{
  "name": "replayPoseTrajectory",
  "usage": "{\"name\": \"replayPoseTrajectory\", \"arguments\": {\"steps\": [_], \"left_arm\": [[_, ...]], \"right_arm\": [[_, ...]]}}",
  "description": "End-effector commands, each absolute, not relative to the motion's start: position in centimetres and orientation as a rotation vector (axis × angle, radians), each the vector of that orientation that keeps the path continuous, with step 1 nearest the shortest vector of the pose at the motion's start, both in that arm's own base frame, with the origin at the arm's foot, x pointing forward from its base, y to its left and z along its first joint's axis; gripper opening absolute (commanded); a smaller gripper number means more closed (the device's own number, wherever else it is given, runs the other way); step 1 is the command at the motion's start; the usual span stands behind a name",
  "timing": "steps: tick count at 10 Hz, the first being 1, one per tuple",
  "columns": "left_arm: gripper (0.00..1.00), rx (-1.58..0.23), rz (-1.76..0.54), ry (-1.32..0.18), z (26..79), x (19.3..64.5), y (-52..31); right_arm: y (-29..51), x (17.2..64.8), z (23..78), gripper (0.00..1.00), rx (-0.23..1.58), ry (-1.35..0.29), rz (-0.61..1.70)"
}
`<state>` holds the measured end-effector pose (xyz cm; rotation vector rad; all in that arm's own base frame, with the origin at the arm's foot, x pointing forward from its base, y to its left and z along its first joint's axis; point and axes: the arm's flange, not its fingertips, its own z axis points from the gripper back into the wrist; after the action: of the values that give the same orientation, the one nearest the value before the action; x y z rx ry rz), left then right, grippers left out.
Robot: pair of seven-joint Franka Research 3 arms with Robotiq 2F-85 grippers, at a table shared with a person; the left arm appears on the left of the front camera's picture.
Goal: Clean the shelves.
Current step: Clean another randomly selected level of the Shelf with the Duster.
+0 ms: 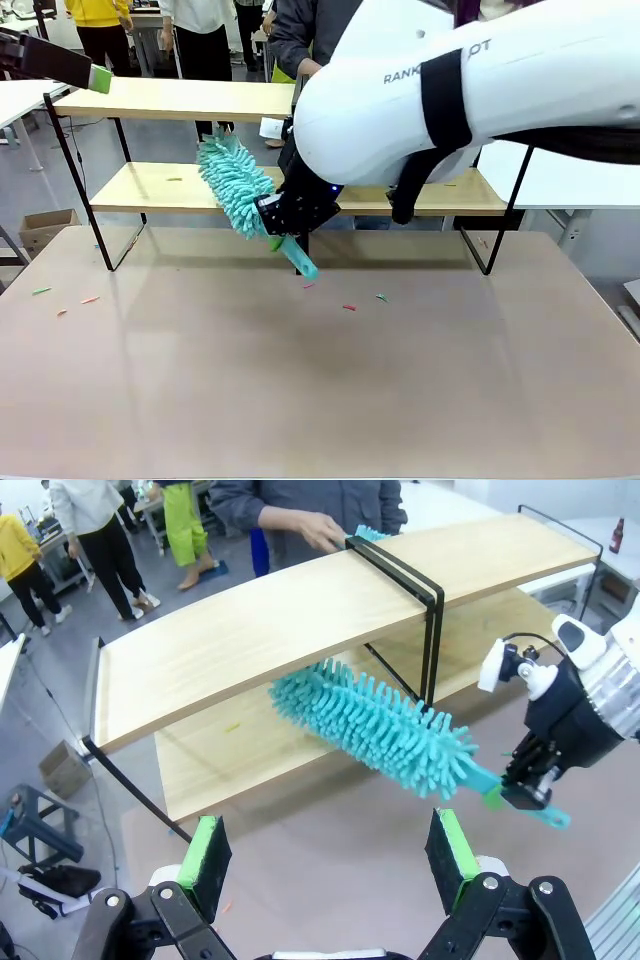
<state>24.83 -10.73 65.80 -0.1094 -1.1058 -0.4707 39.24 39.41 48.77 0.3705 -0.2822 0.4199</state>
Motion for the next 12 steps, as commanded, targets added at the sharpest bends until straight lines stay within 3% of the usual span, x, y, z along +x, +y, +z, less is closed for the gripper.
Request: {"name": "replayPoseTrajectory", "arguments": {"steps": [1, 6, 12], "left_arm": [[1.0, -0.113, -0.468, -1.113, 65.5, 24.7, -10.6], [1.0, -0.113, -0.468, -1.113, 65.5, 24.7, -10.6], [1.0, -0.113, -0.468, -1.113, 65.5, 24.7, -10.6]], "right_arm": [[42.6, 40.6, 50.0, 0.12, 0.35, -0.275, 0.323], [44.5, 43.9, 51.5, 0.12, 0.307, -0.272, 0.116], [46.6, 46.6, 50.0, 0.12, 0.316, -0.202, 0.134]]}}
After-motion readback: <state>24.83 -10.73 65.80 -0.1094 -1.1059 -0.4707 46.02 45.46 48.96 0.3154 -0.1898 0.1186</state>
